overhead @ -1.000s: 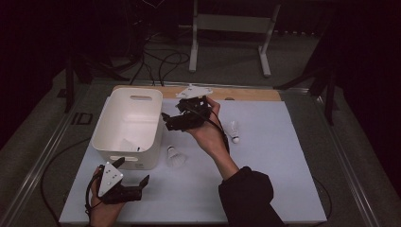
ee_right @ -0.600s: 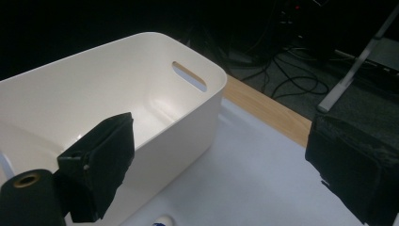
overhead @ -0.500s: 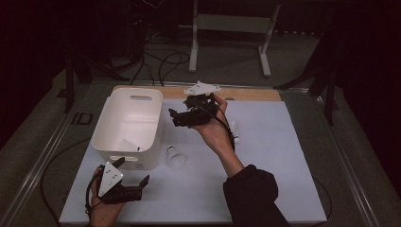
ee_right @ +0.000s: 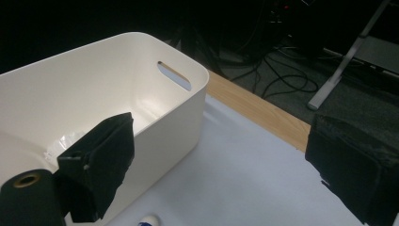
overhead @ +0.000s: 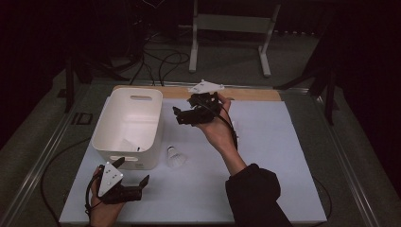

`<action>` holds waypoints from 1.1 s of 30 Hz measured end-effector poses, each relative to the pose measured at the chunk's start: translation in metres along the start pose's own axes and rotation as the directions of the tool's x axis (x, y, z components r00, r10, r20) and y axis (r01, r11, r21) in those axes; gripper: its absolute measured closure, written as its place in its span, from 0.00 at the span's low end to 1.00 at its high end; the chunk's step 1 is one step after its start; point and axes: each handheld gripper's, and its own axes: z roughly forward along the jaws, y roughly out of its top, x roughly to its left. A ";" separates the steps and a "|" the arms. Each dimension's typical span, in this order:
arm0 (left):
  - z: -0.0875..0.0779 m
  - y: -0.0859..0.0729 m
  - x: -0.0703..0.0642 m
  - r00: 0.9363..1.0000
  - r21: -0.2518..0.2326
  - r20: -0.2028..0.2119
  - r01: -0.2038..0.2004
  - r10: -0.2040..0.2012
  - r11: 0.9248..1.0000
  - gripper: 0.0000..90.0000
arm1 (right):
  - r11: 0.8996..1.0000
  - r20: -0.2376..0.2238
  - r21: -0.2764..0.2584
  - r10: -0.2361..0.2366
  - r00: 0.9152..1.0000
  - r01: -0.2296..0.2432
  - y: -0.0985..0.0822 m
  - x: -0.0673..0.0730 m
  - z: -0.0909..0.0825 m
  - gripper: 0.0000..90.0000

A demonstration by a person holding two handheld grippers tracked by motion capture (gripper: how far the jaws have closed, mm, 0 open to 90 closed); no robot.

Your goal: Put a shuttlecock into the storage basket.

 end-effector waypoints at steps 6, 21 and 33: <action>0.000 0.000 0.000 1.000 0.002 0.000 -0.002 0.002 1.000 0.00 | 1.000 0.009 -0.002 0.004 1.000 -0.004 -0.001 -0.004 -0.002 0.10; 0.000 0.000 0.000 1.000 -0.001 0.000 0.000 0.000 1.000 0.00 | 1.000 0.044 -0.002 0.025 0.999 -0.025 -0.005 -0.020 -0.005 0.10; 0.000 0.000 0.000 1.000 -0.001 0.000 0.000 0.000 1.000 0.00 | 0.999 0.092 0.001 0.040 0.995 -0.040 -0.009 -0.036 -0.009 0.10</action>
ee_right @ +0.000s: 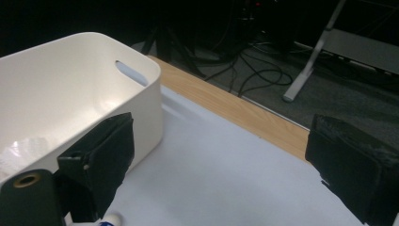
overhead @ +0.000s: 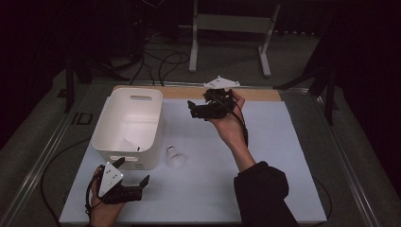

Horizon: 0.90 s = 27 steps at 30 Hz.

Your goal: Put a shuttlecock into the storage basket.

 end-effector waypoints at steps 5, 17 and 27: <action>0.000 0.000 0.000 1.000 0.001 0.000 -0.003 0.003 1.000 0.00 | 1.000 0.021 0.003 0.000 1.000 0.000 -0.002 -0.006 0.000 0.10; 0.000 0.000 0.000 1.000 0.002 -0.001 0.000 0.000 1.000 0.00 | 1.000 0.058 0.020 0.013 0.998 -0.014 -0.007 -0.020 -0.001 0.10; 0.000 0.000 0.000 1.000 0.002 -0.002 0.000 0.000 1.000 0.00 | 0.999 0.074 0.030 0.027 0.997 -0.029 -0.014 -0.030 -0.001 0.10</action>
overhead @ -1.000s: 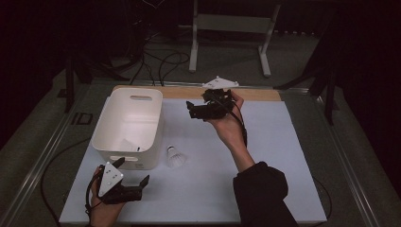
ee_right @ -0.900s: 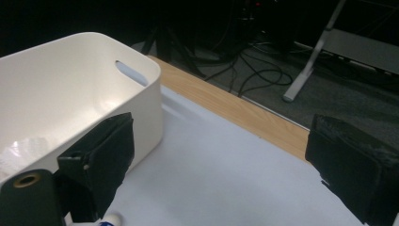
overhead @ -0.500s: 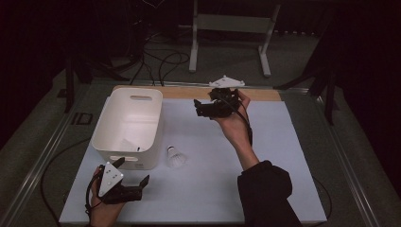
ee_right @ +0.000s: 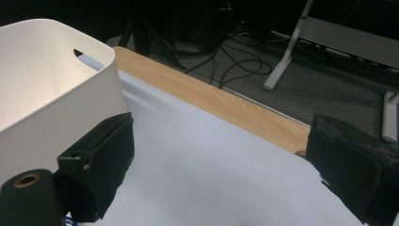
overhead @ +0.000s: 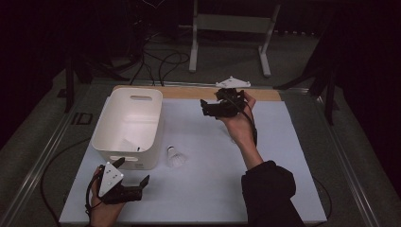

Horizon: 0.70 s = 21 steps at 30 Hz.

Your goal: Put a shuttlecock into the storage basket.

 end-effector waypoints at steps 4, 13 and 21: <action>0.000 0.000 0.000 1.000 0.000 0.000 0.000 0.000 1.000 0.00 | 1.000 0.003 -0.006 -0.002 1.000 0.002 -0.002 -0.003 -0.001 0.10; 0.001 0.000 0.000 1.000 -0.002 0.001 0.002 -0.002 1.000 0.00 | 1.000 0.019 -0.001 0.010 1.000 -0.010 -0.008 -0.010 -0.001 0.10; 0.000 0.000 -0.001 1.000 0.000 0.002 -0.002 0.002 1.000 0.00 | 1.000 0.033 0.005 0.017 0.999 -0.017 -0.012 -0.016 -0.002 0.10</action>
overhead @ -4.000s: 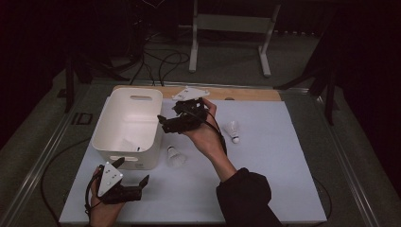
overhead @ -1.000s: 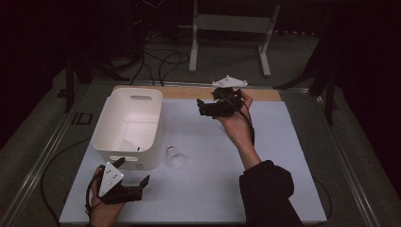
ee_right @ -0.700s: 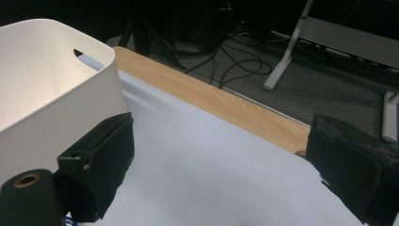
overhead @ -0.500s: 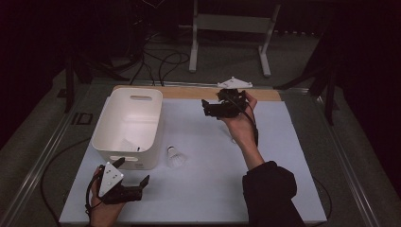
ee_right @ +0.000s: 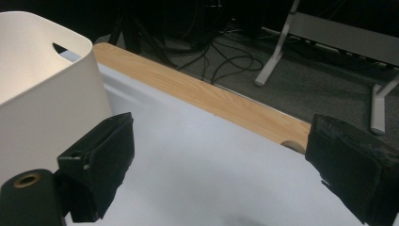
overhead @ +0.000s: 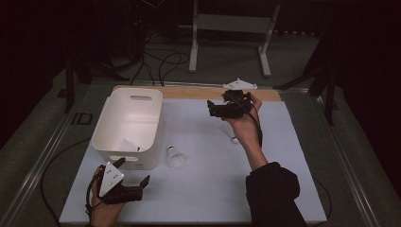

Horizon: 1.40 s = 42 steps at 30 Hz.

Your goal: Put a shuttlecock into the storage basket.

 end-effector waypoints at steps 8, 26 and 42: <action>0.000 0.000 0.000 1.000 0.002 0.000 0.000 0.000 1.000 0.00 | 1.000 0.013 0.013 0.007 1.000 -0.007 -0.004 -0.005 0.001 0.10; 0.000 0.000 -0.001 1.000 0.003 0.002 -0.004 0.004 1.000 0.00 | 0.999 0.043 0.045 0.029 0.999 -0.031 -0.021 -0.020 0.004 0.10; 0.000 0.000 -0.001 1.000 0.001 0.002 -0.003 0.003 1.000 0.00 | 0.994 0.078 0.106 0.023 0.997 -0.031 -0.030 -0.029 0.012 0.11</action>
